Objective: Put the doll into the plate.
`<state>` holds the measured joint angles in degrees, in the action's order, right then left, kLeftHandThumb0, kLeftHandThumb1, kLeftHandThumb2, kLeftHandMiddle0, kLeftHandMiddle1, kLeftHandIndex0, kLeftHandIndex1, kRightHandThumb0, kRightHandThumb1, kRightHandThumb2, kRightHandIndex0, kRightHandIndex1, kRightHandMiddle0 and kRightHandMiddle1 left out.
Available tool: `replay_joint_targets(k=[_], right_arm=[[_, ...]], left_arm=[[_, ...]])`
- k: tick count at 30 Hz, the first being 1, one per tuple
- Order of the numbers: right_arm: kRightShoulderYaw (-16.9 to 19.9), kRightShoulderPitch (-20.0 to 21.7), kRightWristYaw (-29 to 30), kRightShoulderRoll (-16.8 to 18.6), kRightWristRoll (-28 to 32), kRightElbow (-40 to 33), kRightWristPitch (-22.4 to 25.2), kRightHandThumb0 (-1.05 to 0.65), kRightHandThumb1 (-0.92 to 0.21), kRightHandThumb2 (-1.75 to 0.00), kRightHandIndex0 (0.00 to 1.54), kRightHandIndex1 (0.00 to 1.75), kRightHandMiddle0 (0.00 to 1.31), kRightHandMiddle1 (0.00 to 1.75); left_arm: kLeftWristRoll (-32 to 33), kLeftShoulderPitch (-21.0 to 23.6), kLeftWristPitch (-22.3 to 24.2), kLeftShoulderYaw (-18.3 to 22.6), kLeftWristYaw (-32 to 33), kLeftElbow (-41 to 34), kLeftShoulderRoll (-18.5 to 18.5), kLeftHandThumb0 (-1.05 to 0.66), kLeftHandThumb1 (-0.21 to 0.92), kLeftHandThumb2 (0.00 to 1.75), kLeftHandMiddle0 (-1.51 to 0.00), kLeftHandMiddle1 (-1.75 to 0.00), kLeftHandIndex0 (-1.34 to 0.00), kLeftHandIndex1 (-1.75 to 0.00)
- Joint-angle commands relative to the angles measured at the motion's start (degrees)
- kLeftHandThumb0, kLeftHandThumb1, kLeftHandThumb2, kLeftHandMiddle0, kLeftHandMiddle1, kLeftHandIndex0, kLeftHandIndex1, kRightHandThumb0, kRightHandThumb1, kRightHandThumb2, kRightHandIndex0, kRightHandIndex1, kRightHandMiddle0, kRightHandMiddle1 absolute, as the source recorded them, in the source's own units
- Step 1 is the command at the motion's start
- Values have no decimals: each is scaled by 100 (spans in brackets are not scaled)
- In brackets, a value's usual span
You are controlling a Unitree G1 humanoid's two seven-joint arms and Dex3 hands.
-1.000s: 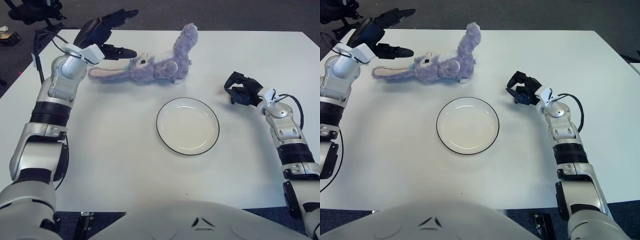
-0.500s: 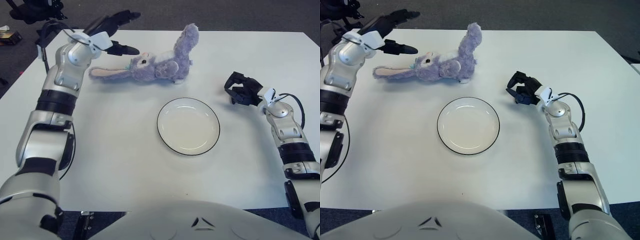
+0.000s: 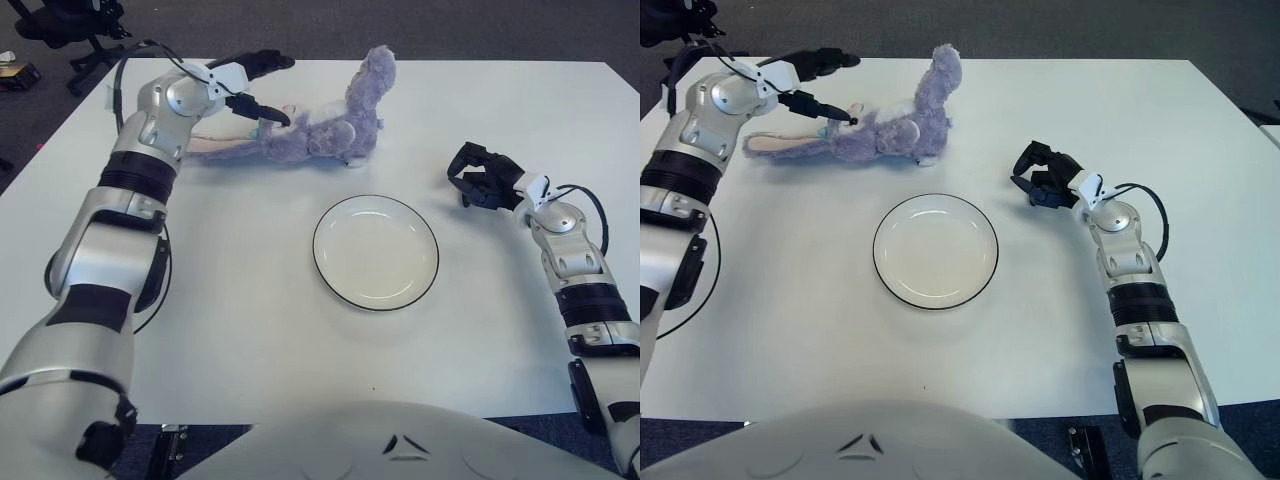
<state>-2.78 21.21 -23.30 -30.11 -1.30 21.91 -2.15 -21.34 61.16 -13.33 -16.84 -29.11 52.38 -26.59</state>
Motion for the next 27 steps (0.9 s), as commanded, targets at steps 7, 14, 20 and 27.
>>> replay_joint_targets(k=[7,14,20,27], right_arm=[[-195,-370,-120,27,-229,239,250,-35,-92,-50,74,136,21,172],[-201,-363,-111,26,-244,234,253,-35,-92,-50,74,135,21,172],[-192,-368,-108,28,-257,229,247,-35,-92,-50,74,134,21,172],[-155,-393,-67,48,-243,201,256,-35,-92,-50,75,134,21,172]], left_arm=[[-202,127,-267,-146,207,325,168,-74,83,0,-19,0,-21,-2],[-545,194,-417,-417,394,607,247,-80,85,1,-18,0,-17,0],[-670,249,-529,-509,552,827,307,-84,87,1,-17,0,-15,0],[-714,267,-575,-526,644,934,373,-86,88,1,-17,0,-14,0]])
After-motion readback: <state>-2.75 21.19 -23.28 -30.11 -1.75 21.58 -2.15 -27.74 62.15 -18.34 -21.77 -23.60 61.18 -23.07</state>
